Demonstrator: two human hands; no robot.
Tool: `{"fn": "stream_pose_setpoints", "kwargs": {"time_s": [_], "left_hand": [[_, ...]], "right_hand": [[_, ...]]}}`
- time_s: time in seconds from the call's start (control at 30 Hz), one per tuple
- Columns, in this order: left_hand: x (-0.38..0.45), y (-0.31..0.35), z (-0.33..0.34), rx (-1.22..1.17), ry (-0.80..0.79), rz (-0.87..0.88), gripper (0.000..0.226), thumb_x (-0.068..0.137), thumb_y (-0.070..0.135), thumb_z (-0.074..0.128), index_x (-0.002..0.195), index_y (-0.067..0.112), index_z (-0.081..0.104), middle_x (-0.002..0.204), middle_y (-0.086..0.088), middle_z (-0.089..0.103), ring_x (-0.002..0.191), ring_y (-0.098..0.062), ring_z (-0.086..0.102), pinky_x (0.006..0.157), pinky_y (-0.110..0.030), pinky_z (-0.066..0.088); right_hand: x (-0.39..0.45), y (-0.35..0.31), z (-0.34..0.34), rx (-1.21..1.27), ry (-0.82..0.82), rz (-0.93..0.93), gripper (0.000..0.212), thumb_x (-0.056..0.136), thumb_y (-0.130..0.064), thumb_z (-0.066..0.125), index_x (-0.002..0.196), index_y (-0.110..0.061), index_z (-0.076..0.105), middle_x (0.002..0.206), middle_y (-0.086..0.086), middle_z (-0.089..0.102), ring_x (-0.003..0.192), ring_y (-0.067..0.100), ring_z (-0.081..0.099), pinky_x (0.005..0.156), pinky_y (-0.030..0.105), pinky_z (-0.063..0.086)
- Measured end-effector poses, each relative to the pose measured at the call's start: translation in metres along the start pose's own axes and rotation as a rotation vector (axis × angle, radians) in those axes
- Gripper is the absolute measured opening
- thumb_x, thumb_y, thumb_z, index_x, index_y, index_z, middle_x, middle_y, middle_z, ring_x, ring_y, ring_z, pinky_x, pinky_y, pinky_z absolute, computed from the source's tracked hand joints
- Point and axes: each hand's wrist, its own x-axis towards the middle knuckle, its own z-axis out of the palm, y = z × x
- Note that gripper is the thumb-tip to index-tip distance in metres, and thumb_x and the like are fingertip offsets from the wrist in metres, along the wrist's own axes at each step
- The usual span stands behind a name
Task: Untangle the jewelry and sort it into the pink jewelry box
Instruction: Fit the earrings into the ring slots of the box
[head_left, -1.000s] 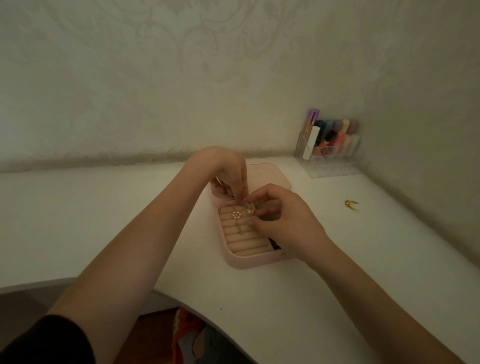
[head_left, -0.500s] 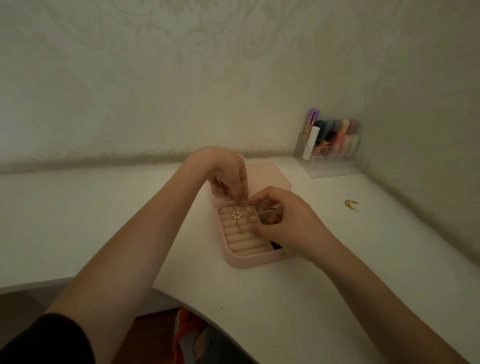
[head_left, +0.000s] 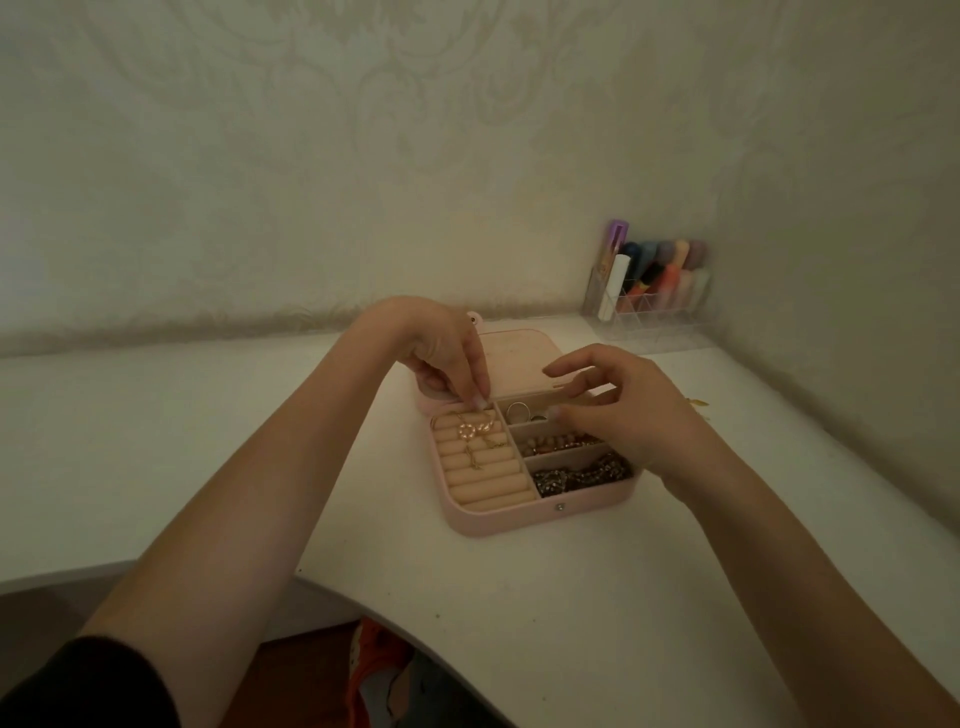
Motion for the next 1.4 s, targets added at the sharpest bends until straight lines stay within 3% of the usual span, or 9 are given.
{"fn": "stream_pose_setpoints", "kwargs": {"time_s": [0.13,0.37,0.5,0.67,0.8,0.97,1.17,1.27,1.4], "left_hand": [[0.000,0.003,0.003,0.044,0.012,-0.008,0.014,0.074,0.000,0.075,0.074,0.012,0.069,0.045,0.008,0.057,0.037,-0.001,0.049,0.044,-0.014,0.041],[-0.004,-0.001,0.002,-0.056,0.039,0.005,0.011,0.077,0.003,0.074,0.077,0.012,0.067,0.050,0.007,0.061,0.048,-0.003,0.055,0.051,-0.016,0.045],[-0.005,-0.005,0.003,-0.165,0.122,0.037,0.005,0.083,0.011,0.070,0.081,0.010,0.065,0.061,0.003,0.065,0.053,-0.004,0.059,0.058,-0.020,0.048],[-0.004,0.000,0.015,-0.121,0.275,0.082,0.009,0.086,0.019,0.068,0.081,0.012,0.066,0.065,0.002,0.065,0.052,-0.005,0.057,0.059,-0.022,0.048],[-0.001,0.012,0.034,-0.149,0.481,0.192,0.003,0.086,0.012,0.066,0.087,0.009,0.066,0.067,0.000,0.063,0.045,0.001,0.055,0.044,-0.009,0.042],[0.006,0.031,0.063,-0.199,0.605,0.322,0.012,0.083,0.013,0.064,0.074,0.020,0.062,0.064,0.001,0.065,0.055,-0.005,0.054,0.056,-0.023,0.044],[0.002,0.048,0.081,-0.219,0.593,0.384,0.010,0.085,0.014,0.063,0.076,0.021,0.062,0.067,0.001,0.064,0.056,-0.007,0.055,0.054,-0.023,0.047],[0.001,0.051,0.088,-0.205,0.594,0.389,0.010,0.085,0.017,0.063,0.078,0.023,0.062,0.070,0.004,0.063,0.060,-0.006,0.058,0.054,-0.019,0.042],[-0.002,0.056,0.094,-0.232,0.646,0.458,0.007,0.085,0.016,0.064,0.092,0.020,0.065,0.085,0.005,0.065,0.077,-0.007,0.061,0.067,-0.020,0.048]], "right_hand": [[-0.001,0.000,0.010,-0.022,-0.019,-0.031,0.028,0.078,-0.010,0.074,0.097,-0.029,0.066,0.094,0.001,0.062,0.074,0.011,0.057,0.067,0.026,0.053],[-0.002,-0.003,0.006,-0.027,-0.032,-0.065,0.024,0.081,-0.010,0.071,0.098,-0.027,0.066,0.090,-0.002,0.065,0.079,0.016,0.063,0.071,0.031,0.054],[0.015,0.017,-0.030,-0.094,0.261,-0.078,0.019,0.087,-0.008,0.063,0.096,-0.025,0.066,0.089,-0.004,0.064,0.067,0.010,0.055,0.055,0.020,0.043],[0.030,0.072,-0.072,-0.334,0.554,0.053,0.024,0.090,-0.002,0.053,0.099,-0.014,0.071,0.102,0.008,0.067,0.072,0.020,0.060,0.066,0.019,0.044],[0.033,0.104,-0.079,-0.363,0.484,0.190,0.018,0.086,-0.008,0.064,0.102,-0.007,0.072,0.106,0.014,0.069,0.096,0.028,0.062,0.080,0.027,0.043],[0.039,0.114,-0.065,-0.435,0.416,0.191,0.019,0.079,-0.025,0.075,0.093,-0.012,0.074,0.095,0.008,0.071,0.089,0.025,0.064,0.079,0.033,0.050],[0.038,0.109,-0.062,-0.455,0.397,0.104,0.014,0.084,-0.004,0.064,0.090,-0.009,0.075,0.095,0.008,0.070,0.087,0.023,0.063,0.072,0.026,0.045],[0.037,0.102,-0.061,-0.328,0.361,0.089,0.011,0.082,-0.009,0.067,0.087,-0.015,0.074,0.090,0.003,0.069,0.085,0.017,0.062,0.074,0.025,0.045],[0.028,0.072,-0.064,0.313,0.195,0.114,0.012,0.083,-0.003,0.067,0.087,-0.013,0.072,0.086,0.007,0.070,0.075,0.015,0.068,0.067,0.021,0.055]]}}
